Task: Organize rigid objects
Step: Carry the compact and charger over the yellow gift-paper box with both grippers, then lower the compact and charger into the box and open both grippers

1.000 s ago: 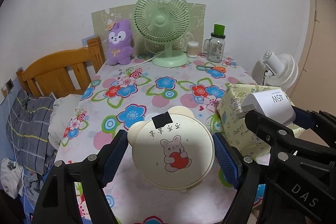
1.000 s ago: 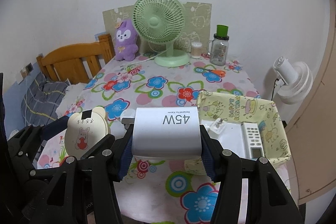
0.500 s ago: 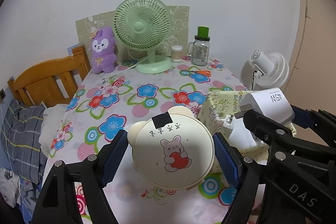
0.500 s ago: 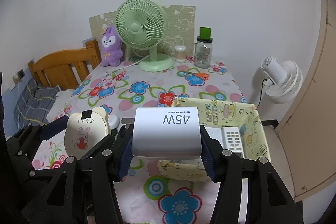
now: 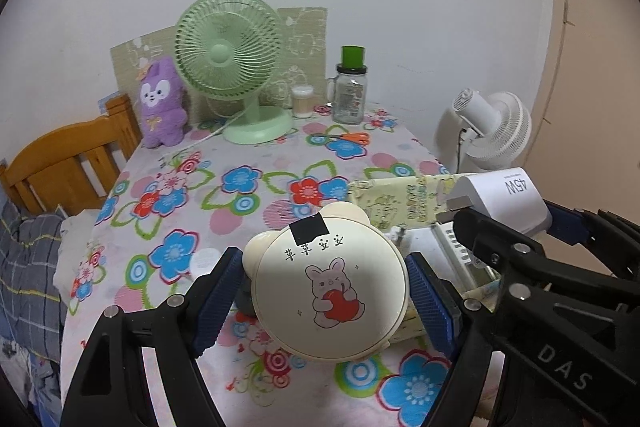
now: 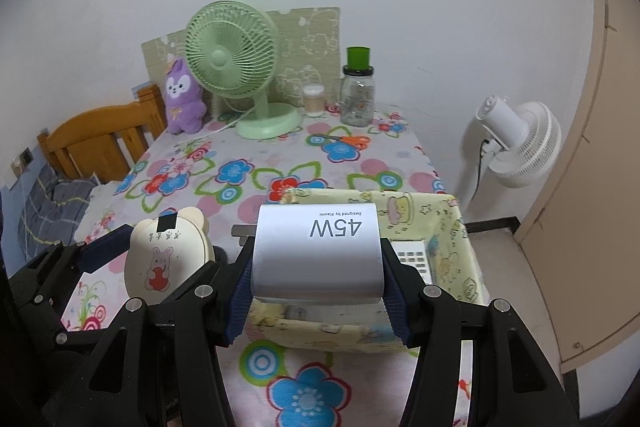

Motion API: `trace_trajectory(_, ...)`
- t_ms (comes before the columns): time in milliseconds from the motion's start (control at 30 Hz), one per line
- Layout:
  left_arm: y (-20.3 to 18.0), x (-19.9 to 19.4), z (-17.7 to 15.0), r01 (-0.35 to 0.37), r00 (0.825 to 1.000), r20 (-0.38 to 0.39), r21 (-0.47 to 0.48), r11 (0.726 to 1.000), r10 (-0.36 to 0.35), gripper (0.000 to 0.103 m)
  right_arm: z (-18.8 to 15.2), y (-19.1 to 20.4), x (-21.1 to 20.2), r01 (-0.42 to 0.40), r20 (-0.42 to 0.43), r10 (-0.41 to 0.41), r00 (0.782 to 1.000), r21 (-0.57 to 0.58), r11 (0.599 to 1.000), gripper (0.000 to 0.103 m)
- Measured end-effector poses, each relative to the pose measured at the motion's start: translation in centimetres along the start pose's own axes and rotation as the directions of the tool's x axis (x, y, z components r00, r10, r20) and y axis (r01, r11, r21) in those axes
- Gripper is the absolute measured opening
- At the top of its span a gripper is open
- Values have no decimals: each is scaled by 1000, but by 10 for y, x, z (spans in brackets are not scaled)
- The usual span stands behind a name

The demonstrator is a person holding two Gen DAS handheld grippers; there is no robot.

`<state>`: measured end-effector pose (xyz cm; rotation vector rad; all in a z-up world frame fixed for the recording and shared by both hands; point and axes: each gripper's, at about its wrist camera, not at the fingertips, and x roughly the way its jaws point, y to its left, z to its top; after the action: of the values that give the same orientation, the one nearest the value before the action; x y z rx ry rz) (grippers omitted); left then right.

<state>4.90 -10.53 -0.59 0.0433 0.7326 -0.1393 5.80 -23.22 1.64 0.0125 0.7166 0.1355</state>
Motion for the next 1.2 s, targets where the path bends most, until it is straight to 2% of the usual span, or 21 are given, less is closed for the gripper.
trace_trajectory(667,-55,52,12,76,994,-79,86,993,-70,83,-4,-64,33,91,-72,-84,994,103,991,59)
trace_trajectory(1033,-88,85,12,122,984,-148,134,983,-102,83,-10,-87,62,83,-134,-67,989,120,989,59)
trace_trajectory(1200,-93,101,9,118,978,-186,136,984,-92,83,-12,-90,75,73,-159,-55,986,110,991,59)
